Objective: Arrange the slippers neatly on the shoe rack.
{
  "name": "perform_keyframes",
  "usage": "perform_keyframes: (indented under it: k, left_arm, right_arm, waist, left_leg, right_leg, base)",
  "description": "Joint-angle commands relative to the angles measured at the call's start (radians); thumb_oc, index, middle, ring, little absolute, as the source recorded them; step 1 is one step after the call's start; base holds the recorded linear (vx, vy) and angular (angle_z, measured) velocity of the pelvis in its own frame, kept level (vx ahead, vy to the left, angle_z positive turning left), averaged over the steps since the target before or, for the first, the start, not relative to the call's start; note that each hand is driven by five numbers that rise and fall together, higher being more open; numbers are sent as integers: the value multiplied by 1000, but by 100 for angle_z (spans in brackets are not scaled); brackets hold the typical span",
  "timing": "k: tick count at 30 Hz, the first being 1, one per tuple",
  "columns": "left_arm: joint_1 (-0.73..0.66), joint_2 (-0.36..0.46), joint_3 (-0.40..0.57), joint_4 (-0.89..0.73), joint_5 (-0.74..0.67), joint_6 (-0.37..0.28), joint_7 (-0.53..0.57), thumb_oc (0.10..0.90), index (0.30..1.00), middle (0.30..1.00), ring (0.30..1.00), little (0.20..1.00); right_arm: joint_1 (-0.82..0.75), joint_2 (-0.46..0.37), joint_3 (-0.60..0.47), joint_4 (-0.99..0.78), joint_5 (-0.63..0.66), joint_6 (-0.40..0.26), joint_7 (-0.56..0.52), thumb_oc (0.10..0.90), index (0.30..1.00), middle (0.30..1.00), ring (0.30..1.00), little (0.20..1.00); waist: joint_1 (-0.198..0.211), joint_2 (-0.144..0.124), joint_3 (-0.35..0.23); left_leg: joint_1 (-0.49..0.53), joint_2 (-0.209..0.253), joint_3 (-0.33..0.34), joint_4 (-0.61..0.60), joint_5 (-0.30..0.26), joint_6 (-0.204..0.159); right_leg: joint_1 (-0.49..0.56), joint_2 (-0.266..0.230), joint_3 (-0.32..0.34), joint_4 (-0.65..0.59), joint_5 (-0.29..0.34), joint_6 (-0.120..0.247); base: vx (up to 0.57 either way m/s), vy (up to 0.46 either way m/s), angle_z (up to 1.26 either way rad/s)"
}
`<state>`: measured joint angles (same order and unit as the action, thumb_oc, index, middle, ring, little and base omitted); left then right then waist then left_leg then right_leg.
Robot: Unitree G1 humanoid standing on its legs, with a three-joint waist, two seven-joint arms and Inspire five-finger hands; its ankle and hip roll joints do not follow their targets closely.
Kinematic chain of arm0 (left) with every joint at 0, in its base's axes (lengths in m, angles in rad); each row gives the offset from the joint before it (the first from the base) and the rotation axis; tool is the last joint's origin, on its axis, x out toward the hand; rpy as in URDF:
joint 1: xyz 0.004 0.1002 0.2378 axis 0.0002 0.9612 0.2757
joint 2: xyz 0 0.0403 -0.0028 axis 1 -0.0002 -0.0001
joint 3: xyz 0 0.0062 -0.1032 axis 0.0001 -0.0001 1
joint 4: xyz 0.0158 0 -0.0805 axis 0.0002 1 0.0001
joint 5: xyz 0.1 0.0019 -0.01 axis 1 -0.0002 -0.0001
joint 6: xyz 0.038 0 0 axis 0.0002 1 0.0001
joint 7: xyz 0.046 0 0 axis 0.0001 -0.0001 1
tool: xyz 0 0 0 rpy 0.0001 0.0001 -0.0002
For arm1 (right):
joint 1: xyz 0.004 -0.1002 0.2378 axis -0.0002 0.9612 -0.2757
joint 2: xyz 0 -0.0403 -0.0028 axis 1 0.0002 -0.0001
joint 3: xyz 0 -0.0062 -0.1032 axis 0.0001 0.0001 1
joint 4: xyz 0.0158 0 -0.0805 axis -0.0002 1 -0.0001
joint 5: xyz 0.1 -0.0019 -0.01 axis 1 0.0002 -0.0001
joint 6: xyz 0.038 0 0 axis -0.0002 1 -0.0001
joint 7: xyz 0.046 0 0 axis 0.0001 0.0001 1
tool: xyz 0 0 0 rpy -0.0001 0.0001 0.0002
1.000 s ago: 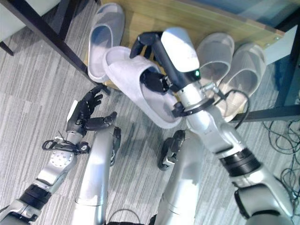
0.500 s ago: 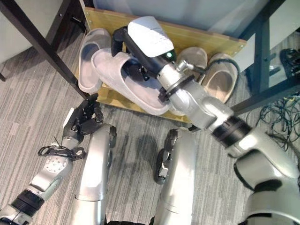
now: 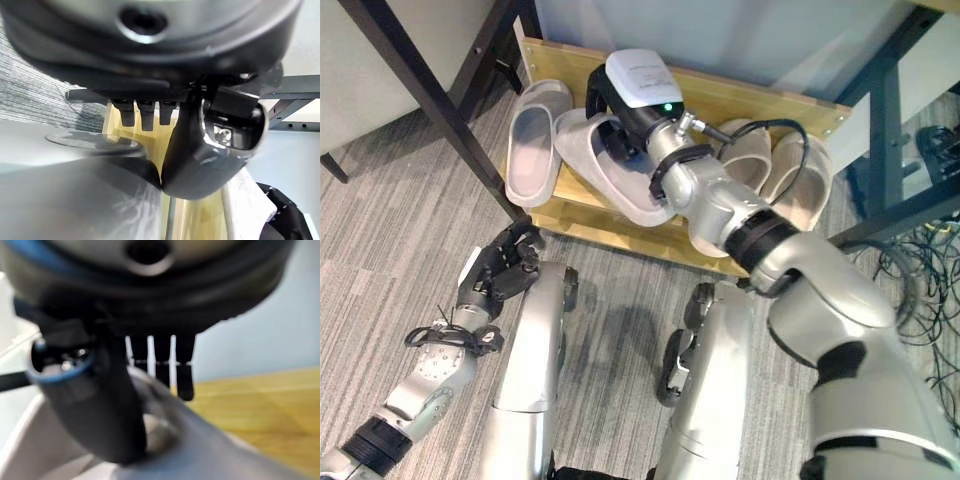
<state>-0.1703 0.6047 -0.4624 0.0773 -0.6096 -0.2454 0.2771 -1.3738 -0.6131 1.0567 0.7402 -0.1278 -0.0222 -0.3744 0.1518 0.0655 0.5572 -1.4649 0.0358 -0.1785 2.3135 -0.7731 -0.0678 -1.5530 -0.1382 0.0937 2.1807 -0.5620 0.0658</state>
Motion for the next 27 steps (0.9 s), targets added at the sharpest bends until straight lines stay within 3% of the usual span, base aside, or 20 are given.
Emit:
perform_keyframes:
  k: [1,9,19,25,26,27]
  left_arm:
    - [24,-22,-134,-58,24,-25,25,800,900,900,900,900]
    - [-14,-67,-162,-49,52,-31,57,800,900,900,900,900]
    - [-73,-97,-200,-44,56,-43,88,800,900,900,900,900]
    - [-82,-105,-211,-36,60,-42,98,800,900,900,900,900]
    - [-84,-107,-214,-35,61,-42,100,800,900,900,900,900]
    - [-89,-108,-214,-37,60,-43,100,800,900,900,900,900]
  right_arm:
    - [-124,56,-119,24,12,15,-149,400,300,300,300,300]
    - [-89,148,-196,51,-61,67,-237,400,300,300,300,300]
    - [-122,261,-167,204,-69,105,-261,400,300,300,300,300]
    - [-120,286,-171,245,-50,103,-282,400,300,300,300,300]
    - [-119,292,-174,252,-44,102,-284,720,780,780,780,780]
    - [-124,297,-173,260,-42,102,-285,800,900,900,900,900]
  waist:
    - [60,41,-37]
    - [40,50,-37]
    - [45,59,-37]
    - [42,55,-37]
    - [41,54,-37]
    - [42,54,-37]
  left_leg:
    - [-105,-37,41,-97,9,65]
    - [-105,-45,55,-115,21,66]
    - [-105,-52,51,-128,19,63]
    - [-105,-61,61,-132,18,60]
    - [-105,-61,61,-133,18,60]
    - [-105,-60,62,-137,15,61]
  right_leg:
    - [-17,-31,-20,14,-79,-124]
    - [-17,-32,-26,5,-80,-130]
    - [-17,-33,-31,-2,-79,-133]
    - [-17,-36,-22,6,-78,-135]
    - [-17,-36,-22,7,-78,-135]
    - [-17,-36,-22,3,-81,-136]
  base:
    - [-34,21,-3]
    - [-9,4,0]
    - [0,3,0]
    - [2,0,1]
    - [0,0,0]
    - [0,0,0]
